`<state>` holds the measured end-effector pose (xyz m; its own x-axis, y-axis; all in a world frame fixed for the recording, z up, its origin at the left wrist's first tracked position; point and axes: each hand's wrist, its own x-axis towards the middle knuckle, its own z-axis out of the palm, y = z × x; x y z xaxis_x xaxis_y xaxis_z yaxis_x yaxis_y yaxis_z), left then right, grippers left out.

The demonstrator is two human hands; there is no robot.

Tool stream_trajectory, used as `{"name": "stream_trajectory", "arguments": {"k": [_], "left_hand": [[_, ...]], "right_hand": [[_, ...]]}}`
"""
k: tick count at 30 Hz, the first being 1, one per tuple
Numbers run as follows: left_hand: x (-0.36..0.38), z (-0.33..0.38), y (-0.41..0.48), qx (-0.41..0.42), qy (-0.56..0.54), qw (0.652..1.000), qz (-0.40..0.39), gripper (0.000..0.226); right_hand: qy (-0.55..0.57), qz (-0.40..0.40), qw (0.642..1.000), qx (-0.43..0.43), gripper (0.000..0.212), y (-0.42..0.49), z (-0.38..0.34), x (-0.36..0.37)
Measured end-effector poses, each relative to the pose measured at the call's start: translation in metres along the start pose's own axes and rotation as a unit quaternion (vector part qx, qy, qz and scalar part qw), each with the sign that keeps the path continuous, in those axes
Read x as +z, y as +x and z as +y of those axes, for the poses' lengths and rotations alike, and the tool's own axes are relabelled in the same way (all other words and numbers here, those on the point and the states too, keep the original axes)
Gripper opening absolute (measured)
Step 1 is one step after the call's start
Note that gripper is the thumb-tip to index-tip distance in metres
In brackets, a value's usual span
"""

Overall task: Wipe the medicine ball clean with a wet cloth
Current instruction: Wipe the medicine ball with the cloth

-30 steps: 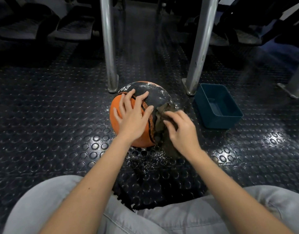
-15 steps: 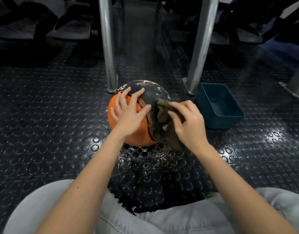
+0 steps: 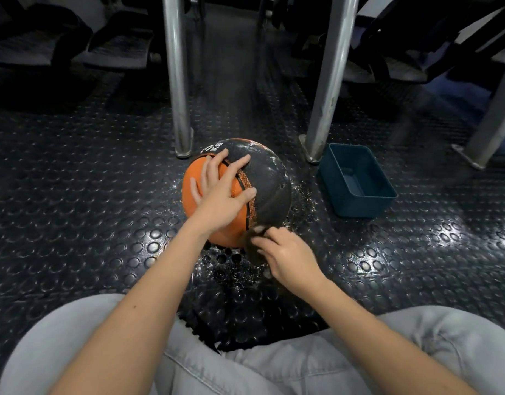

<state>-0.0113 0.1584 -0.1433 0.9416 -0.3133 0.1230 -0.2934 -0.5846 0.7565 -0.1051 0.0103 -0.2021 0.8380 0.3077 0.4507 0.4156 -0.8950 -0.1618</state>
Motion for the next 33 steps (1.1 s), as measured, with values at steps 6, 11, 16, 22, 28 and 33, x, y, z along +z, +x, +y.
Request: {"name": "stream_trajectory", "arguments": {"k": [6,11,16,22,28,33], "left_hand": [[-0.001,-0.001,0.001,-0.011,-0.005,1.000,0.005,0.055],[0.001,-0.002,0.002,-0.008,-0.011,1.000,0.004,0.054],[0.004,0.001,0.003,0.006,0.003,1.000,0.002,0.054],[0.005,0.000,0.001,-0.002,0.015,1.000,0.012,0.056],[0.003,-0.001,0.000,0.007,0.015,1.000,0.007,0.057],[-0.002,-0.005,0.003,0.011,0.001,1.000,0.005,0.054]], "right_hand": [[0.084,0.085,0.988,0.097,0.025,0.025,0.013,-0.028],[0.103,0.180,0.950,0.235,0.020,0.047,0.044,-0.029],[0.155,0.166,0.932,0.282,0.022,0.056,0.039,-0.021],[0.201,0.133,0.942,0.232,0.024,0.034,-0.001,-0.013],[0.151,0.014,0.984,0.098,0.030,0.019,-0.033,0.002],[0.144,0.163,0.955,0.199,0.021,0.039,0.015,-0.033]]}}
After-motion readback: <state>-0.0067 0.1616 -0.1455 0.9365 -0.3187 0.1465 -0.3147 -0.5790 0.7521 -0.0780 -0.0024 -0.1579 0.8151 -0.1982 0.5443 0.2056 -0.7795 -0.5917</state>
